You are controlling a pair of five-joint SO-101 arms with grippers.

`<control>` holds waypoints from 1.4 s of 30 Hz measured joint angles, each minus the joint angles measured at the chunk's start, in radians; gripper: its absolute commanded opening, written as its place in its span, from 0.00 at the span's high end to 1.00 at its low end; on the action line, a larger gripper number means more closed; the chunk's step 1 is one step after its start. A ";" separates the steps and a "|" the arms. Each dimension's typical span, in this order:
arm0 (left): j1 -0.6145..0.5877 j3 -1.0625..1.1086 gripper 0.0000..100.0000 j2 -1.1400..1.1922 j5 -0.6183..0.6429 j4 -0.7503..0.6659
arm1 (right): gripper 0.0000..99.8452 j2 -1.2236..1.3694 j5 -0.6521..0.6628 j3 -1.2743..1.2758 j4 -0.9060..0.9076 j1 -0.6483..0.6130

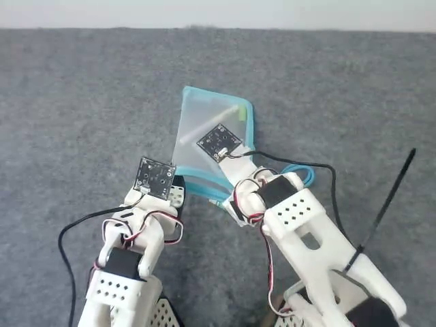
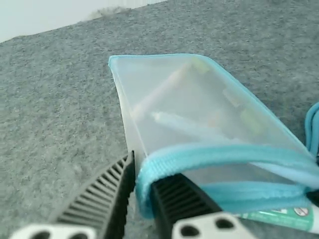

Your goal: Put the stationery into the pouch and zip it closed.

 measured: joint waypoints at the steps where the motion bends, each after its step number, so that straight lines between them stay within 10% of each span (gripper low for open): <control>1: 0.000 0.000 0.99 0.000 0.000 0.000 | 0.94 0.000 0.000 0.000 0.000 0.000; 16: 0.014 0.000 0.99 0.000 0.002 -0.005 | 0.99 -0.002 -0.006 -0.173 0.166 0.261; 42: 0.094 0.000 0.99 0.000 0.051 -0.052 | 0.99 0.443 -0.060 -0.747 0.582 0.242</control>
